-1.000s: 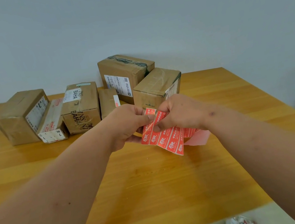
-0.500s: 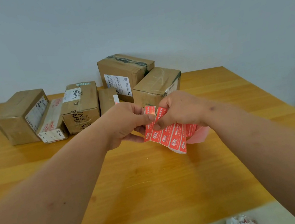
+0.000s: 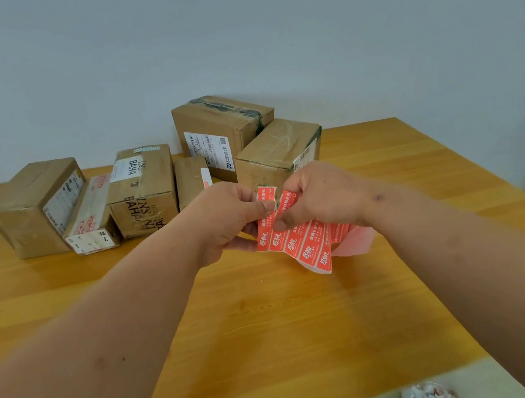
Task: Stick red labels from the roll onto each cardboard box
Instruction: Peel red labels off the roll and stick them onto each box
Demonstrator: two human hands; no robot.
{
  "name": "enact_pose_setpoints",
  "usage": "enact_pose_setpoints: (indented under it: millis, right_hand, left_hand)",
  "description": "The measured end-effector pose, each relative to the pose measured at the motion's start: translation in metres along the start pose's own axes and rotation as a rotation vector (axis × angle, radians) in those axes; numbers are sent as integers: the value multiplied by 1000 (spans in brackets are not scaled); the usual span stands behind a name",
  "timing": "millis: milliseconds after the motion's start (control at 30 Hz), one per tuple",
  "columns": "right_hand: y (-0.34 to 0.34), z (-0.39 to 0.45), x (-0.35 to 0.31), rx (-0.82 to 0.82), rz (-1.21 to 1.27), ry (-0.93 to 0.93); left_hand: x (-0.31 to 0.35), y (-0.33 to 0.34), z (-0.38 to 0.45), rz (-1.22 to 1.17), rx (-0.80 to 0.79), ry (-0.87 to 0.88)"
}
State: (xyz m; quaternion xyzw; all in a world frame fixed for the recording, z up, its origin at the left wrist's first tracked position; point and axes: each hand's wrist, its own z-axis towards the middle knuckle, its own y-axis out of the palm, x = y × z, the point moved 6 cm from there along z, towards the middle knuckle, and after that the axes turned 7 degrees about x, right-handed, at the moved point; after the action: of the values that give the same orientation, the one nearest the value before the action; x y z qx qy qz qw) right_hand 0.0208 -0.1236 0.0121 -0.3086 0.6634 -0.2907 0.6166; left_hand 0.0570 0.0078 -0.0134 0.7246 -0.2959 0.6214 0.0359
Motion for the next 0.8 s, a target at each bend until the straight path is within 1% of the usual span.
enact_pose_setpoints:
  millis: [100, 267, 400, 467, 633, 800]
  right_hand:
    - [2, -1, -2, 7, -5, -26]
    - [-4, 1, 1, 40, 12, -1]
    - [-2, 1, 1, -39, 26, 32]
    - [-2, 2, 1, -43, 39, 37]
    - [-2, 0, 1, -29, 41, 23]
    - [-1, 0, 1, -37, 48, 38]
  left_hand:
    - [-2, -1, -1, -11, 9, -14]
    - [1, -3, -2, -36, 23, 17]
    - [7, -3, -2, -8, 48, 53]
    - [7, -3, -3, 3, 35, 51]
    - [2, -3, -7, 33, -65, 12]
    - [2, -3, -6, 25, -19, 17]
